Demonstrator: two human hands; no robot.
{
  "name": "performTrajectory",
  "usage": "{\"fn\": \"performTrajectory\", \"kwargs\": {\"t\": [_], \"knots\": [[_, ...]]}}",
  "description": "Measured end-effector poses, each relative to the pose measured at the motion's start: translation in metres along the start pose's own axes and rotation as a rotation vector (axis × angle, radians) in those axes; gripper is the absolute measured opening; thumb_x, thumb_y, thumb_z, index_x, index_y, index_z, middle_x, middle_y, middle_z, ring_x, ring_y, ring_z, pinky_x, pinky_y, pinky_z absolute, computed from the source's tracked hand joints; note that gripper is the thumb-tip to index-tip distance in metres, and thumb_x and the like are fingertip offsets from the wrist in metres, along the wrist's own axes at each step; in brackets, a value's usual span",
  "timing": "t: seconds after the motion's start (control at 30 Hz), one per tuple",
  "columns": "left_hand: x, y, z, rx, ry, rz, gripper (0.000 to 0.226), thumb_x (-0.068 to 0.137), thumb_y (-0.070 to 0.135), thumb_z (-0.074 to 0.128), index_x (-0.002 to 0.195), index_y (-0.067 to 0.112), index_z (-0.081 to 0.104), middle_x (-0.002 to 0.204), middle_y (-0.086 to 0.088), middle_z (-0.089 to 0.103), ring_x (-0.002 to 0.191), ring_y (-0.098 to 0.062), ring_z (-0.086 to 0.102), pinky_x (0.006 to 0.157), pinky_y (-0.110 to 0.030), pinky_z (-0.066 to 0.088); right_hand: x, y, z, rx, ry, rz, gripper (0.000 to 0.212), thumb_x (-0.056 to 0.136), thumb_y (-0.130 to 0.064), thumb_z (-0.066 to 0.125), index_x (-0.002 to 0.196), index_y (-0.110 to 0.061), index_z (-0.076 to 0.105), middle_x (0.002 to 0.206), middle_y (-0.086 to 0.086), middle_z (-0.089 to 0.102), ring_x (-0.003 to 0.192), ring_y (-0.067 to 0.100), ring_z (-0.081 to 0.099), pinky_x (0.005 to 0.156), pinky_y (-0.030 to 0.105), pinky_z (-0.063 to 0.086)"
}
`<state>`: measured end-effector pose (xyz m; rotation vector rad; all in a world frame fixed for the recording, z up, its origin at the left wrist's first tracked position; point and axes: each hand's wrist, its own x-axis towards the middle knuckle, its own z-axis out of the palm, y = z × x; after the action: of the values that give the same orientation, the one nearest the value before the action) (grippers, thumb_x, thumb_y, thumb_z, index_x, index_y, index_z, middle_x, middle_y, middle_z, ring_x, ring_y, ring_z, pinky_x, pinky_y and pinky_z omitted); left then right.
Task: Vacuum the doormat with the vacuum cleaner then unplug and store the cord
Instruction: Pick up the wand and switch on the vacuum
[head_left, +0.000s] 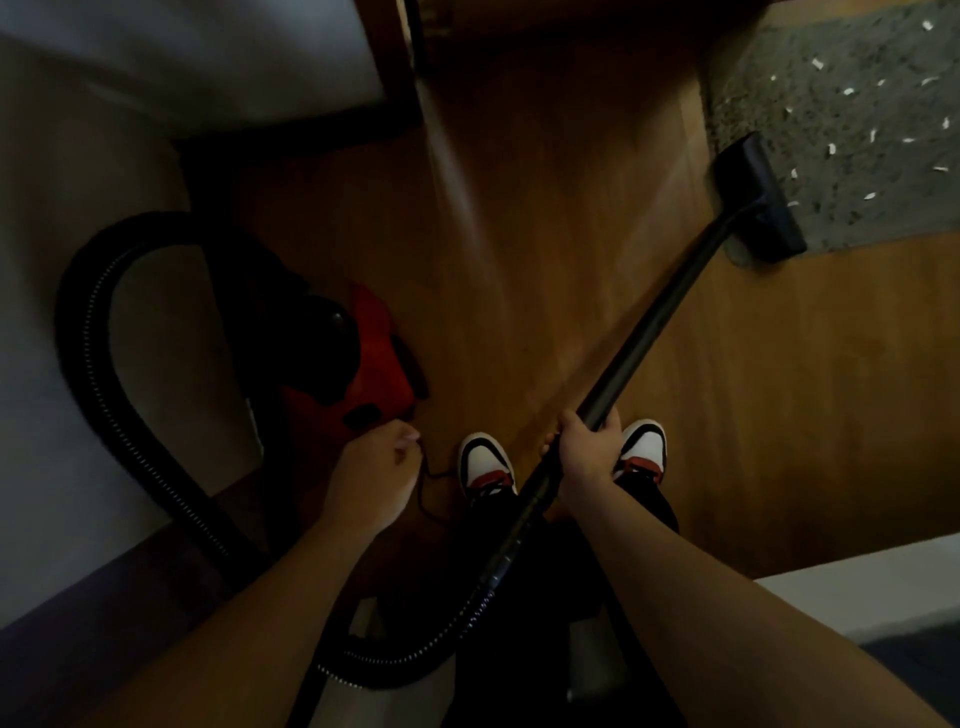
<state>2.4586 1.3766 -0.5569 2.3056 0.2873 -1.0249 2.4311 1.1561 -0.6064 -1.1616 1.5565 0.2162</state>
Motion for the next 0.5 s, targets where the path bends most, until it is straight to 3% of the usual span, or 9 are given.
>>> {"fn": "performTrajectory", "kwargs": {"t": [0.13,0.23,0.3,0.37,0.43,0.5], "knots": [[0.0,-0.031,0.01,0.054,0.152,0.022,0.02,0.097,0.021,0.053,0.112,0.017,0.065,0.104,0.003,0.065,0.091,-0.016,0.061,0.079,-0.039,0.055,0.011,0.02,0.007,-0.066,0.025,-0.023,0.054,0.096,-0.006,0.057,0.144,-0.025,0.043,0.082,0.011,0.06,0.053,0.02,0.059,0.054,0.033,0.052],[0.007,-0.062,0.024,0.18,0.101,-0.024,0.032,0.096,0.026,0.051,0.126,0.017,0.059,0.119,0.001,0.059,0.109,-0.019,0.056,0.092,-0.041,0.051,0.02,0.038,0.012,-0.154,0.061,-0.07,0.052,0.094,-0.01,0.06,0.143,-0.022,0.046,0.085,0.01,0.063,0.058,0.022,0.063,0.056,0.033,0.053],[0.016,-0.084,0.038,0.306,-0.025,-0.103,0.051,0.096,0.032,0.05,0.144,0.015,0.042,0.144,-0.004,0.041,0.128,-0.023,0.045,0.104,-0.041,0.043,0.025,0.049,0.017,-0.168,0.071,-0.105,0.054,0.093,-0.01,0.061,0.143,-0.022,0.046,0.087,0.01,0.064,0.062,0.027,0.065,0.057,0.036,0.055],[0.025,-0.1,0.052,0.397,-0.124,-0.172,0.072,0.097,0.039,0.048,0.156,0.012,0.016,0.163,-0.004,0.007,0.145,-0.026,0.023,0.115,-0.042,0.032,0.032,0.06,0.022,-0.175,0.076,-0.124,0.055,0.09,-0.013,0.063,0.141,-0.025,0.048,0.092,0.013,0.067,0.074,0.036,0.071,0.063,0.047,0.062],[0.033,-0.111,0.064,0.426,-0.119,-0.177,0.084,0.096,0.043,0.049,0.157,0.011,0.0,0.163,-0.001,-0.015,0.15,-0.025,0.008,0.118,-0.044,0.026,0.039,0.071,0.024,-0.186,0.084,-0.14,0.052,0.087,-0.017,0.064,0.136,-0.028,0.05,0.101,0.015,0.07,0.084,0.04,0.072,0.071,0.059,0.062],[0.042,-0.115,0.074,0.44,-0.036,-0.135,0.088,0.095,0.041,0.05,0.156,0.01,-0.005,0.163,0.001,-0.02,0.151,-0.023,0.003,0.118,-0.045,0.026,0.044,0.077,0.023,-0.191,0.087,-0.152,0.051,0.087,-0.018,0.064,0.135,-0.03,0.05,0.104,0.013,0.07,0.085,0.037,0.073,0.074,0.06,0.062]]}}
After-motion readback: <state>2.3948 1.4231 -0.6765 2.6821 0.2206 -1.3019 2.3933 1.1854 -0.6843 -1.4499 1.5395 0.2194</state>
